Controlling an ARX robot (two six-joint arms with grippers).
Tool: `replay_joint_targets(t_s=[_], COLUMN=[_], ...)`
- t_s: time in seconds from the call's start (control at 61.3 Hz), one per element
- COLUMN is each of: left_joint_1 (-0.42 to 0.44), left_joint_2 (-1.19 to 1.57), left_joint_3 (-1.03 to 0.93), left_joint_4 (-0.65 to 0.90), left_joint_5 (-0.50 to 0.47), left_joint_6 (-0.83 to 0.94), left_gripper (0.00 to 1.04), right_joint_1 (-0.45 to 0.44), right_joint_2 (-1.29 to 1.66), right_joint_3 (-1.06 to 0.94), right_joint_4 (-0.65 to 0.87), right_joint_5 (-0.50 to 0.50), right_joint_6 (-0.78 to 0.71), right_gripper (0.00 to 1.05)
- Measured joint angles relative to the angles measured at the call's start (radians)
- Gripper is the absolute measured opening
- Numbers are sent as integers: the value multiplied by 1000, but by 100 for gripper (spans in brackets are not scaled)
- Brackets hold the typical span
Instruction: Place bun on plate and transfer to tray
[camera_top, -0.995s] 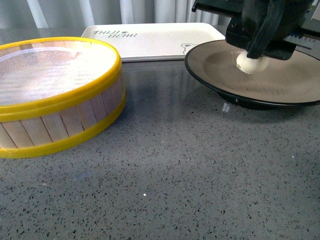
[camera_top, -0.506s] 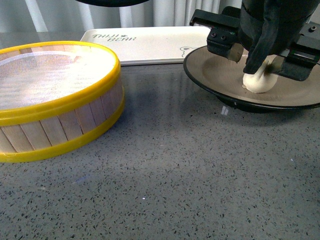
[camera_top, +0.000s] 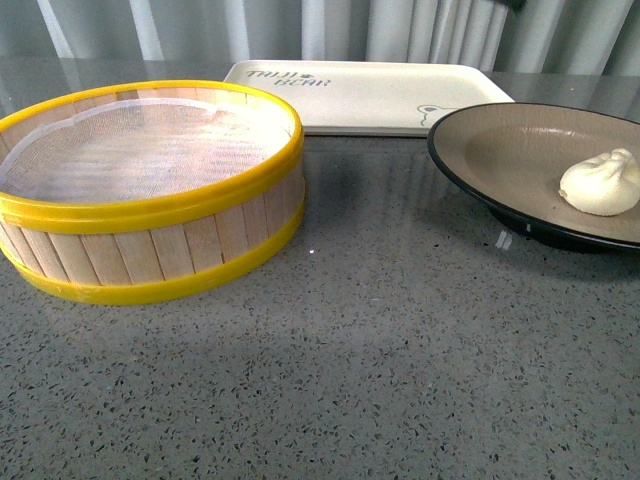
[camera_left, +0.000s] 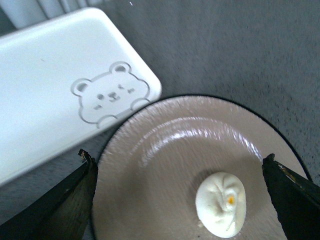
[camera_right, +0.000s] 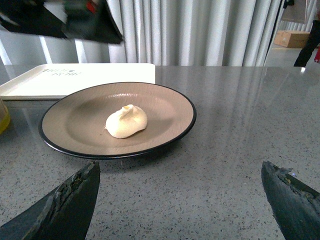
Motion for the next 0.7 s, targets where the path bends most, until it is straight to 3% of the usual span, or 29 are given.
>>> replay_joint_targets(t_s=[0.179, 0.489, 0.636, 0.701], left_joint_1=[113, 384, 628, 726], left_joint_2=[-295, -815, -1150, -1262], left_joint_3=[-262, -726, -982, -1104], left_joint_4=[154, 169, 57, 156], left_joint_5=[-23, 14, 112, 194], left_joint_6=[5, 2, 17, 45], left_gripper=[98, 98, 98, 90], right_joint_1=[0, 0, 0, 0], right_joint_2=[0, 0, 0, 0], right_joint_3=[0, 0, 0, 0], right_joint_4=[0, 0, 0, 0], right_joint_5=[0, 0, 0, 0], right_joint_6=[0, 0, 0, 0], right_gripper=[96, 96, 96, 96])
